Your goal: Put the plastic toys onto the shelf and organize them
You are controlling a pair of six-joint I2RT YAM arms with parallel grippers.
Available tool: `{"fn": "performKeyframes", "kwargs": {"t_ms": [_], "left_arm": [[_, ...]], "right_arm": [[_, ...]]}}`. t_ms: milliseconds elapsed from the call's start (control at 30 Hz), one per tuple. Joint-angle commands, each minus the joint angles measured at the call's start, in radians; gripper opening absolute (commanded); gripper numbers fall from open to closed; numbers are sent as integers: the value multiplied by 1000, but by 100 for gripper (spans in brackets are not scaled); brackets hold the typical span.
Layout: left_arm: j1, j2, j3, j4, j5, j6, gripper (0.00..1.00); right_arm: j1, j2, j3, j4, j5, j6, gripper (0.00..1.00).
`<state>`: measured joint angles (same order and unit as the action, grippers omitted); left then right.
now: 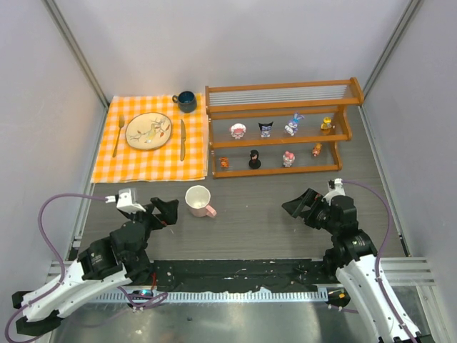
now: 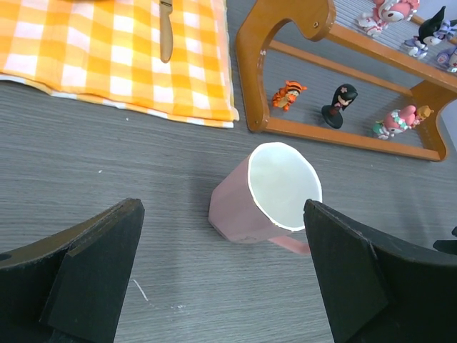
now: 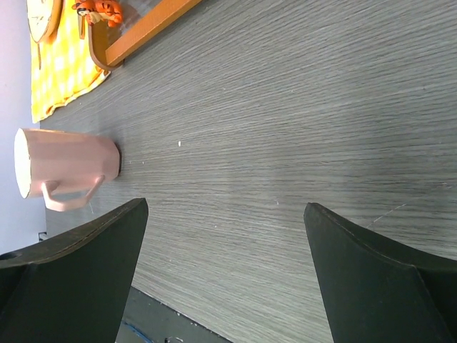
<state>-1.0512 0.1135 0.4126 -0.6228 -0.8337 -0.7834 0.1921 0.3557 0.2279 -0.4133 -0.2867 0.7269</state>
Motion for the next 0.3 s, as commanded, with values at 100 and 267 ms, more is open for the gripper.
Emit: {"fn": "performKeyframes", "kwargs": {"t_ms": [100, 267], "left_arm": [[5, -37, 14, -17, -47, -27, 100], [5, -41, 17, -25, -58, -34, 100]], "right_arm": [[-2, -3, 2, 39, -29, -20, 97], [-2, -23, 2, 36, -14, -14, 97]]}}
